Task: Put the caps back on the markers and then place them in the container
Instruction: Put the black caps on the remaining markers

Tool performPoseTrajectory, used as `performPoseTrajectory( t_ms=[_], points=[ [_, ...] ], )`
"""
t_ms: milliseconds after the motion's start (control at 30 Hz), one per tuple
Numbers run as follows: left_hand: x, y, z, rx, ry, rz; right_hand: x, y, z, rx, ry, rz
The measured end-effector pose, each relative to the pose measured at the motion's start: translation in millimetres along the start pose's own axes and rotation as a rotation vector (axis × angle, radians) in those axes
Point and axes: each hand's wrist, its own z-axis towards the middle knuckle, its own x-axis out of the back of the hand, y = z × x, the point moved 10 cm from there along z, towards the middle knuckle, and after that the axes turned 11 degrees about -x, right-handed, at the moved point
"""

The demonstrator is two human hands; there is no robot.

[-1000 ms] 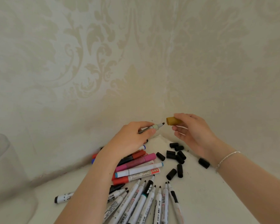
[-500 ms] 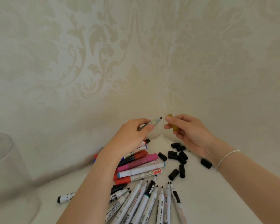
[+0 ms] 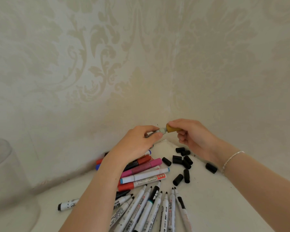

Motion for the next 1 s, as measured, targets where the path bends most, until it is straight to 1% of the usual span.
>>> performPoseTrajectory(
  t_ms=[100,233,300,433,600,733,1000],
  points=[
    [-5.1,1.3,1.0,-0.005,-0.024,-0.003,-8.6,1.2,-0.9,-0.013,-0.01,-0.082],
    [-8.2,1.9,1.5,-0.001,-0.047,0.015,-8.3,1.5,-0.5,-0.04,0.065,-0.027],
    [-11.1,6.5,2.5,-0.03,-0.047,0.037,-8.4,-1.2,-0.6,-0.017,0.101,-0.071],
    [-14.9,20.1,4.9,-0.096,0.001,0.123,-5.8,-5.8,-2.8,0.06,0.161,-0.114],
    [-11.1,33.5,6.4,-0.155,0.049,0.289,-7.8,-2.9,-4.0,0.079,0.156,-0.001],
    [-11.6,38.0,7.1,-0.185,0.08,0.289,-6.3,-8.0,-4.4,0.086,0.163,0.003],
    [-16.4,42.0,7.3,-0.234,0.141,0.281,-0.8,-15.2,-1.9,0.101,0.231,-0.088]
  ],
)
